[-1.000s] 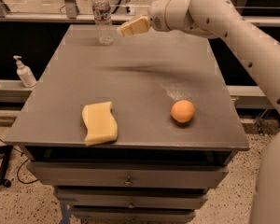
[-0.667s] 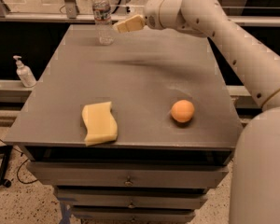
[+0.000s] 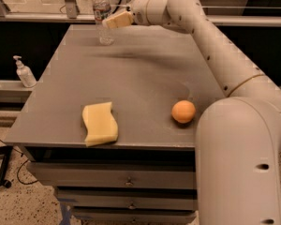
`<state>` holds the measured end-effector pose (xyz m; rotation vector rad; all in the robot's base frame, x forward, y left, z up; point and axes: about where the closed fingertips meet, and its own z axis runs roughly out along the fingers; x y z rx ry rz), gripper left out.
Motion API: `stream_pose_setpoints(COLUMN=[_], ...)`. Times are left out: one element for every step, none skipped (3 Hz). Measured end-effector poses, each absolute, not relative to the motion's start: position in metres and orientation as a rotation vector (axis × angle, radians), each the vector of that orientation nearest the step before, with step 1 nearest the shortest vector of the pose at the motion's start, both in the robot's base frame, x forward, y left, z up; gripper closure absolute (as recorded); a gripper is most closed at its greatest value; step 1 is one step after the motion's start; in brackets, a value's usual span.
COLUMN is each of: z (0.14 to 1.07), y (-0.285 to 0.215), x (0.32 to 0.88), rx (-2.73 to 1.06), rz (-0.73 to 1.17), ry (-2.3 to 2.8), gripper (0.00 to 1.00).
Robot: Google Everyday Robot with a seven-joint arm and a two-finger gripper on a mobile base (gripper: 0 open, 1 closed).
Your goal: Move water bottle near orange
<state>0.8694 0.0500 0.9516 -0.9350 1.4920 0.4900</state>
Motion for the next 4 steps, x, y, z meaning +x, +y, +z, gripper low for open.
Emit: stream_pose_setpoints(z=[0.951,0.952,0.950,0.949], y=[0.076,0.103,0.118,0.119], x=[0.877,0.876,0.870,0.865], rx=[-0.954,-0.987,-1.014,-1.020], rz=[0.545,0.617,0.668,0.695], ry=[1.460,1.436,1.433,1.442], gripper=[0.00,0.18,0.41,0.64])
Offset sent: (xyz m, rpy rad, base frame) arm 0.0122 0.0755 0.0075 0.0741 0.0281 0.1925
